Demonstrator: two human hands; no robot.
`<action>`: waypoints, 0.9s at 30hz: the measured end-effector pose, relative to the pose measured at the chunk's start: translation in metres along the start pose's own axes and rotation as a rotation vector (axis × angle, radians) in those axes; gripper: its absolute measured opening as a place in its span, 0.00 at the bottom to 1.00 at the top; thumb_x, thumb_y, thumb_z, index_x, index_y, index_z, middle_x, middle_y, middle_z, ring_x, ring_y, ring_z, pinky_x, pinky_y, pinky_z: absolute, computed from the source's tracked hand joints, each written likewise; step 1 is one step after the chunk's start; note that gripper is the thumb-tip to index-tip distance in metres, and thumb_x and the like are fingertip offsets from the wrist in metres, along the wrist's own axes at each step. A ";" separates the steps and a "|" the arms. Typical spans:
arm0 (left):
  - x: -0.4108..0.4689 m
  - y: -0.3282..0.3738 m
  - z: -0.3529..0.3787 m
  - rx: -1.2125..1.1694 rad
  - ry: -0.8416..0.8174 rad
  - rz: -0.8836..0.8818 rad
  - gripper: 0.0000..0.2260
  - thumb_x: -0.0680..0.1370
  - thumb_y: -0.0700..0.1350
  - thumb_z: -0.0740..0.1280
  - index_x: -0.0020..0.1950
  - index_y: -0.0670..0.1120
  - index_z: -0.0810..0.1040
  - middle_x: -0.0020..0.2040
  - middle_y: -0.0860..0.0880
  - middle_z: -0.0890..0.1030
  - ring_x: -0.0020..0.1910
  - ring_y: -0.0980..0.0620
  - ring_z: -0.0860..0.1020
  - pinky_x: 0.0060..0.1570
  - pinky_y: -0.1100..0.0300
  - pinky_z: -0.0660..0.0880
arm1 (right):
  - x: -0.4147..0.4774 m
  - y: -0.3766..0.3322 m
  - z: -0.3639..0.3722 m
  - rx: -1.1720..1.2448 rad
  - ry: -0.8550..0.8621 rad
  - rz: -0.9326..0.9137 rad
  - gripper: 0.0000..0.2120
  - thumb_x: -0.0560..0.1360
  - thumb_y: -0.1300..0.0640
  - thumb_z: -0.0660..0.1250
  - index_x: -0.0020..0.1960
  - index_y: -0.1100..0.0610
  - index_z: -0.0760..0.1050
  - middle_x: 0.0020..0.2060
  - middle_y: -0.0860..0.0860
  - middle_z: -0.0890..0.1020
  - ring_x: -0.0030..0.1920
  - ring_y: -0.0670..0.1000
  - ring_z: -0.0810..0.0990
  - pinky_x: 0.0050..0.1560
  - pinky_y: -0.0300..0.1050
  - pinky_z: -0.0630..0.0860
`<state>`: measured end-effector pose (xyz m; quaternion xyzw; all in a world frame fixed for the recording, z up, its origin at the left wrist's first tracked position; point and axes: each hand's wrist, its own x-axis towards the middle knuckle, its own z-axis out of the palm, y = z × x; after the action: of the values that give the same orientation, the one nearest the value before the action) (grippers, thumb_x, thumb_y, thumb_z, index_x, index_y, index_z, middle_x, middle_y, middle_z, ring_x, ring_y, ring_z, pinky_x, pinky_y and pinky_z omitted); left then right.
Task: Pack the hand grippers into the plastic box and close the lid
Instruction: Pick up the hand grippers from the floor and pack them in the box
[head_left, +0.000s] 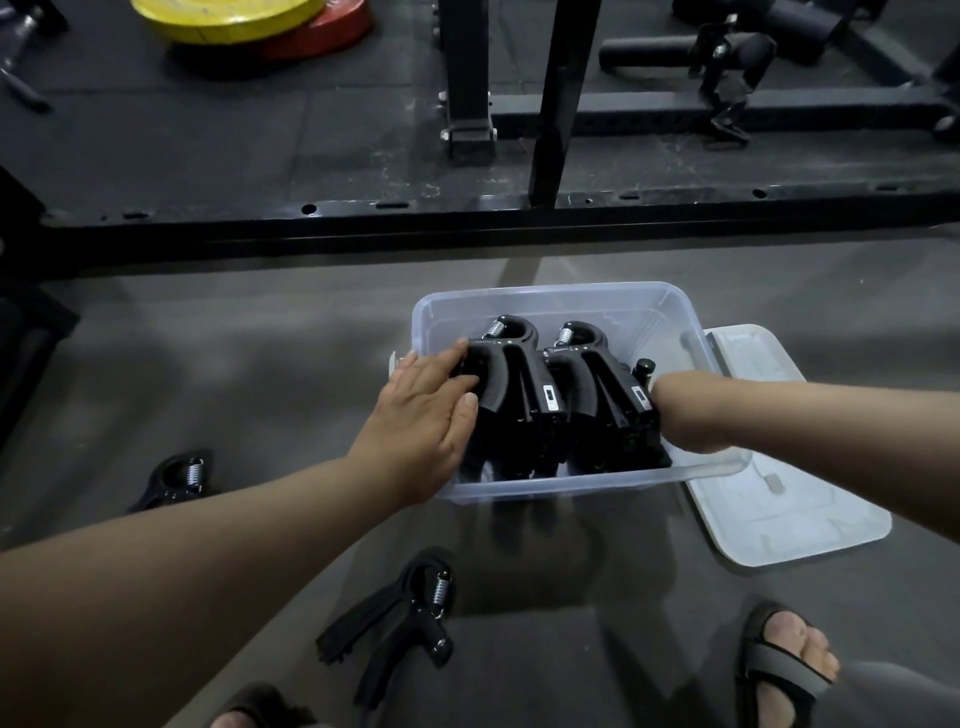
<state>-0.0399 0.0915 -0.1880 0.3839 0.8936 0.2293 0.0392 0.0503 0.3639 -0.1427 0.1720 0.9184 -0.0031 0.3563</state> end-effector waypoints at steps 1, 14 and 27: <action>0.000 0.000 0.000 -0.001 0.001 0.000 0.29 0.78 0.58 0.44 0.69 0.48 0.73 0.78 0.53 0.57 0.76 0.51 0.55 0.74 0.60 0.38 | -0.002 -0.002 0.002 0.014 -0.031 -0.016 0.09 0.77 0.59 0.63 0.53 0.60 0.79 0.32 0.48 0.73 0.31 0.46 0.70 0.35 0.35 0.70; -0.002 0.001 -0.002 -0.024 0.009 0.005 0.29 0.78 0.57 0.44 0.68 0.47 0.74 0.78 0.52 0.59 0.75 0.53 0.55 0.74 0.61 0.38 | -0.012 -0.010 -0.025 0.120 -0.020 0.135 0.03 0.73 0.67 0.63 0.41 0.62 0.74 0.37 0.58 0.83 0.29 0.51 0.80 0.26 0.40 0.74; -0.035 -0.034 -0.009 -0.014 0.005 -0.001 0.28 0.80 0.54 0.50 0.78 0.44 0.58 0.79 0.46 0.55 0.78 0.50 0.53 0.76 0.55 0.49 | 0.001 -0.129 -0.031 0.289 0.487 -0.494 0.17 0.79 0.52 0.57 0.66 0.55 0.69 0.64 0.55 0.70 0.67 0.57 0.68 0.68 0.52 0.65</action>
<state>-0.0400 0.0435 -0.1988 0.3824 0.8924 0.2364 0.0397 -0.0113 0.2468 -0.1350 -0.0107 0.9801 -0.1775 0.0879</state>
